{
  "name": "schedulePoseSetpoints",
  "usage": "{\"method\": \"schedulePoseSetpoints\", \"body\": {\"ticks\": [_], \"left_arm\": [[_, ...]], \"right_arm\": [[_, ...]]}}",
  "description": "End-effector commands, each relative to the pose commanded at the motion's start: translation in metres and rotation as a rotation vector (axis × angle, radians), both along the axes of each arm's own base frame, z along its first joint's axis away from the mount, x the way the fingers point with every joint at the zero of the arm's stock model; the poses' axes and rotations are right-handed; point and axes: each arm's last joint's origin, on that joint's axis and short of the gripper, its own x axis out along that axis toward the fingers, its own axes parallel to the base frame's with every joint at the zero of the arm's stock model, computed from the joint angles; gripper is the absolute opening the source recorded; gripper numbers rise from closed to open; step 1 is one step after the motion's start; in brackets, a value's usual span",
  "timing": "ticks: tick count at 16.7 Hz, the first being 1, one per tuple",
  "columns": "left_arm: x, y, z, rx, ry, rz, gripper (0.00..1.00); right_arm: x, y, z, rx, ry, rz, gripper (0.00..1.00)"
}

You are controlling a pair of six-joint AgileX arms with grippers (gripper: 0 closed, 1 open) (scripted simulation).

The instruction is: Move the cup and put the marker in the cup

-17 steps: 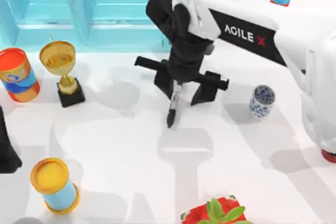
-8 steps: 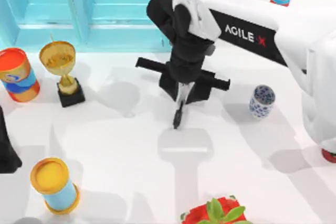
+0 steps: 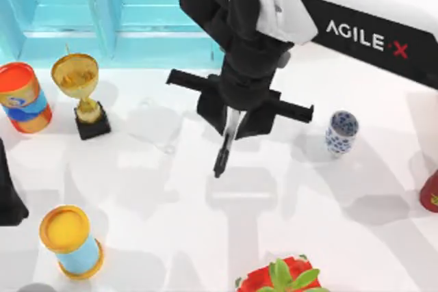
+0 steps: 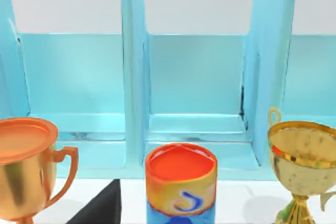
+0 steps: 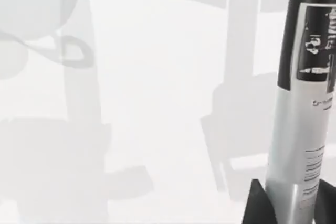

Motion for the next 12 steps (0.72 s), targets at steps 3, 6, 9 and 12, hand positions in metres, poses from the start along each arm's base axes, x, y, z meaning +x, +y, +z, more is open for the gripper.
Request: {"method": "schedulePoseSetpoints", "body": {"ticks": [3,6,9,12], "left_arm": [[0.000,0.000,0.000,0.000,0.000,0.000,1.00],[0.000,0.000,0.000,0.000,0.000,0.000,1.00],[0.000,0.000,0.000,0.000,0.000,0.000,1.00],[0.000,0.000,0.000,0.000,0.000,0.000,1.00]], "right_arm": [[-0.023,-0.002,0.014,-0.008,0.009,0.000,0.00],[-0.024,-0.002,0.015,-0.009,0.010,0.000,0.00],[-0.023,-0.003,0.014,-0.009,-0.001,0.002,0.00],[-0.025,-0.004,0.008,-0.031,-0.091,0.059,0.00]]}}
